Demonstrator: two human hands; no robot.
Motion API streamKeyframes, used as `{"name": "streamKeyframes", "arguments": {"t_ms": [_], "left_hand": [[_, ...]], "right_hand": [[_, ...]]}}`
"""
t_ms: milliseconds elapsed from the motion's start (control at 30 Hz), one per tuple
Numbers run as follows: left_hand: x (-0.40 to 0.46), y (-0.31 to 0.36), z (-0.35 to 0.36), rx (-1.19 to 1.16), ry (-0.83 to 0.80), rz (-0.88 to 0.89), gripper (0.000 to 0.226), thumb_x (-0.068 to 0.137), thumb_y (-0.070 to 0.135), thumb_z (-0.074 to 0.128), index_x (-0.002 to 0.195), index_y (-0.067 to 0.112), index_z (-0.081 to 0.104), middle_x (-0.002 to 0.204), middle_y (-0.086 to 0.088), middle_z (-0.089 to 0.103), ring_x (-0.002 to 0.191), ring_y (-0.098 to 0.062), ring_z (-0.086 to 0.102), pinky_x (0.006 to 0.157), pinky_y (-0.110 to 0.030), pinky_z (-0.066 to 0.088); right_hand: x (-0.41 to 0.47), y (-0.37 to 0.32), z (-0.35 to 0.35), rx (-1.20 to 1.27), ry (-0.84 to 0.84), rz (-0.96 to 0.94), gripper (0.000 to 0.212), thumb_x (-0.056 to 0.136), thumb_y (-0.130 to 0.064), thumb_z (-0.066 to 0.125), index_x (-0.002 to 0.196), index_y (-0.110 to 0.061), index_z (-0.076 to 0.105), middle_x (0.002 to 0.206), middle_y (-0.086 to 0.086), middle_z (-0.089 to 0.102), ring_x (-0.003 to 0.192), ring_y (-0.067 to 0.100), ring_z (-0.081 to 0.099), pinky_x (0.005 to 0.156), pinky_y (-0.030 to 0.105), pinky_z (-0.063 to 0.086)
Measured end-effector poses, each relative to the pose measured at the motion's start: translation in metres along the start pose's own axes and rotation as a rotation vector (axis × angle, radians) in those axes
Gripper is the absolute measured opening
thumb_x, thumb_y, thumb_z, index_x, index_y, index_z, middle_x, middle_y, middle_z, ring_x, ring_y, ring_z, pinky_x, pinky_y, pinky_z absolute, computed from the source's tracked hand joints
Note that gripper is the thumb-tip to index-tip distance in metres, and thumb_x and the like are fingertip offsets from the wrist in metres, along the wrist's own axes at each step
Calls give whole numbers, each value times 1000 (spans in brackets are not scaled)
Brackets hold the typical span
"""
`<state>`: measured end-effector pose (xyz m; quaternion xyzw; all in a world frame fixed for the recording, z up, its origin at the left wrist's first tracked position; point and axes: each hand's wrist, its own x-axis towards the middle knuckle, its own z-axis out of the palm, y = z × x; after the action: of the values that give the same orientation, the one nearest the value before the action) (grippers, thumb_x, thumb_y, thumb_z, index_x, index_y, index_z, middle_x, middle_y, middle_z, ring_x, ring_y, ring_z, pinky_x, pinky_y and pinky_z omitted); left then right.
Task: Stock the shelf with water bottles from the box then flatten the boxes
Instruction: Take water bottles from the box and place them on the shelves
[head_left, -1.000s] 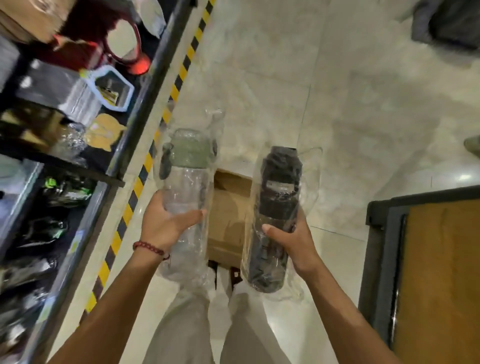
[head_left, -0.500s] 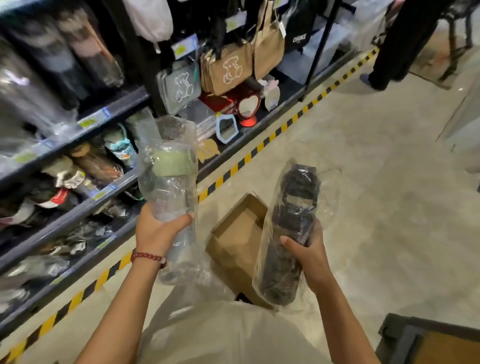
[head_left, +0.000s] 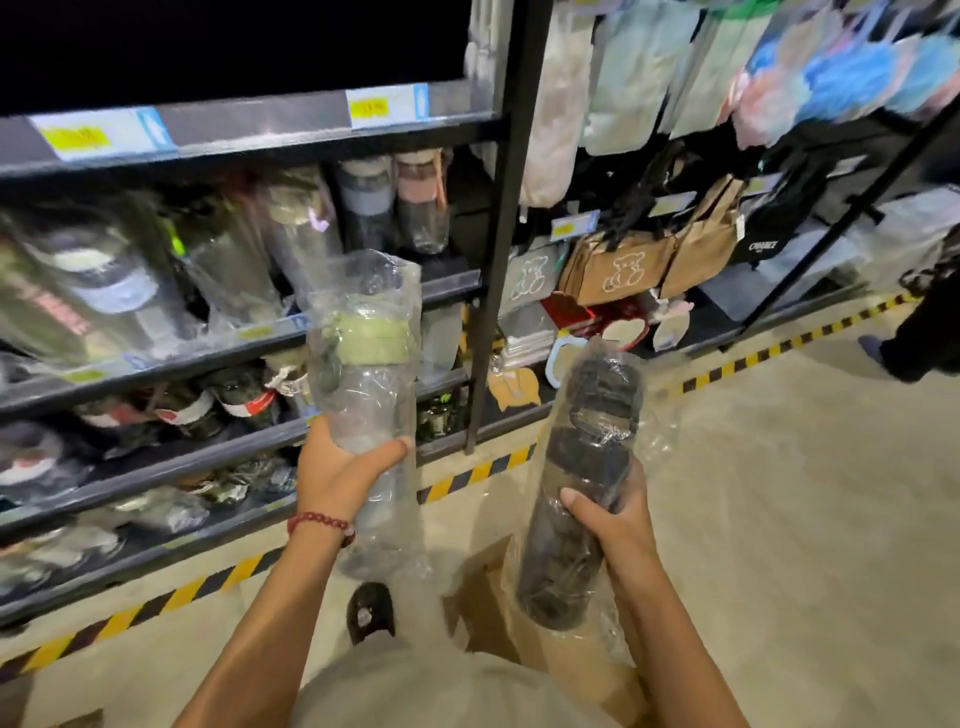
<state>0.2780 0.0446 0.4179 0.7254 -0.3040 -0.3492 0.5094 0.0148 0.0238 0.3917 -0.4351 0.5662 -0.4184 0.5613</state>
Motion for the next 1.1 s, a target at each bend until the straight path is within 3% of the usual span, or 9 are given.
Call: {"name": "streamKeyframes", "arguments": {"t_ms": [233, 333, 400, 467, 567, 700, 800, 933, 1100], "left_hand": [[90, 22, -9, 15, -52, 23, 56, 49, 29, 80, 99, 15, 61, 91, 4, 65, 81, -6, 62, 58, -14, 43], [127, 28, 3, 83, -93, 38, 41, 56, 27, 83, 88, 16, 61, 79, 8, 62, 68, 1, 61, 50, -4, 40], [145, 31, 14, 92, -105, 27, 59, 46, 45, 76, 94, 17, 58, 83, 10, 61, 74, 1, 60, 52, -3, 39], [159, 34, 26, 60, -64, -20, 64, 44, 43, 80, 98, 22, 50, 85, 15, 56, 74, 6, 52, 55, -4, 37], [187, 28, 47, 0, -32, -59, 61, 42, 34, 79, 96, 14, 56, 80, 8, 61, 70, -2, 58, 50, -7, 41], [225, 17, 74, -49, 20, -29, 54, 43, 38, 78, 82, 6, 61, 73, -1, 65, 62, -7, 61, 48, -11, 42], [247, 14, 90, -145, 90, 5, 59, 49, 34, 85, 93, 4, 60, 81, -3, 66, 70, -8, 62, 53, -11, 45], [270, 18, 105, -241, 137, 40, 50, 65, 3, 82, 107, 6, 54, 86, 4, 62, 71, 0, 58, 52, -7, 45], [293, 30, 117, -322, 172, 94, 61, 53, 21, 86, 105, 7, 57, 95, -6, 66, 82, -14, 65, 65, -17, 52]], "right_hand": [[68, -28, 99, -30, -67, -100, 89, 60, -27, 79, 137, -33, 36, 130, -8, 55, 117, 12, 56, 95, 34, 49], [102, -40, 132, -43, -34, -140, 88, 61, -26, 81, 135, -39, 36, 134, -12, 50, 120, 4, 51, 97, 21, 45], [125, -48, 145, -62, -14, -175, 95, 58, -30, 82, 139, -32, 33, 139, -7, 47, 125, 9, 48, 102, 26, 43], [150, -56, 154, -112, -5, -203, 97, 59, -28, 84, 141, -29, 31, 142, -2, 43, 129, 13, 44, 106, 29, 40], [187, -60, 161, -174, -19, -249, 86, 62, -14, 88, 120, -46, 33, 131, -7, 42, 121, 9, 44, 92, 7, 37], [225, -52, 166, -181, -29, -265, 88, 55, -26, 83, 119, -47, 26, 121, -21, 41, 110, -10, 45, 88, 4, 36], [252, -46, 166, -170, -23, -313, 82, 66, -8, 85, 108, -52, 30, 106, -38, 36, 91, -34, 41, 73, -5, 35], [285, -49, 169, -171, -49, -389, 81, 69, -3, 81, 123, -37, 31, 90, -43, 51, 87, -32, 46, 68, -5, 37], [292, -41, 161, -260, -87, -494, 94, 62, -9, 86, 135, -23, 30, 93, -60, 38, 94, -31, 43, 73, -7, 34]]}}
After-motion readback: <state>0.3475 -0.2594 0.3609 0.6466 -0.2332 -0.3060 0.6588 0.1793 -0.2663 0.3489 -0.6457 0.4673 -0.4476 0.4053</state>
